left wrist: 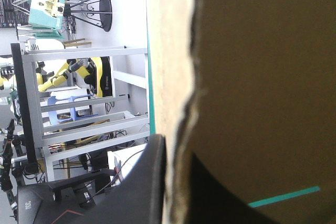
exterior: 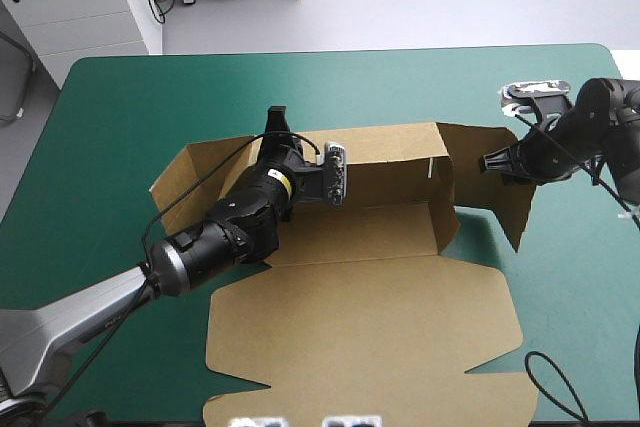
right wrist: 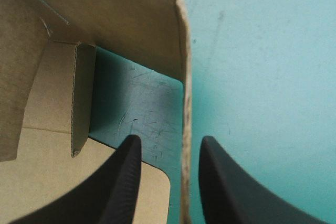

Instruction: Fold the box

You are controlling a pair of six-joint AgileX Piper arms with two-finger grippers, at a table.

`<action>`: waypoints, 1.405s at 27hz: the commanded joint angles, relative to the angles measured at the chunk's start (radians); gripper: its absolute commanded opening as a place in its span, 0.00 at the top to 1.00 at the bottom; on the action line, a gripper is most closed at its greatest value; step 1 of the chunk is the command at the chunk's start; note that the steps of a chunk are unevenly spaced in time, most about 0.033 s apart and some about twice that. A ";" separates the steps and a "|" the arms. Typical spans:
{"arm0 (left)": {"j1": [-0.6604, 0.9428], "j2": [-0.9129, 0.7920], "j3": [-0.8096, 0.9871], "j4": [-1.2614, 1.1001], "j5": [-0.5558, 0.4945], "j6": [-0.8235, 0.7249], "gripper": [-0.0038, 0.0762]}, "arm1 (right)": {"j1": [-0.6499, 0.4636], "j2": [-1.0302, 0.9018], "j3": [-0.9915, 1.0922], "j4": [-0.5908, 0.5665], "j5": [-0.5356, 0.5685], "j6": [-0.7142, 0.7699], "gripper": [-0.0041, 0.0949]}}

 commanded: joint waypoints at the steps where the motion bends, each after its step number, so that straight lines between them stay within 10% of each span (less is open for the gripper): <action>1: -0.003 -0.038 -0.015 -0.007 0.048 -0.020 0.96 | 0.004 -0.067 -0.005 0.007 0.001 0.010 0.84; 3: -0.003 -0.038 -0.015 -0.007 0.052 -0.020 0.96 | 0.004 -0.086 0.009 0.003 0.001 0.010 0.98; 27: -0.003 -0.038 -0.015 -0.007 0.071 -0.016 0.96 | 0.004 -0.202 0.069 0.011 -0.014 -0.025 0.97; 36: -0.003 -0.038 -0.015 -0.005 0.065 -0.016 0.96 | 0.004 -0.204 0.063 0.004 -0.107 -0.032 0.45; 38: -0.003 -0.038 -0.015 -0.005 0.067 -0.016 0.96 | 0.004 -0.204 0.030 0.004 -0.108 -0.032 0.46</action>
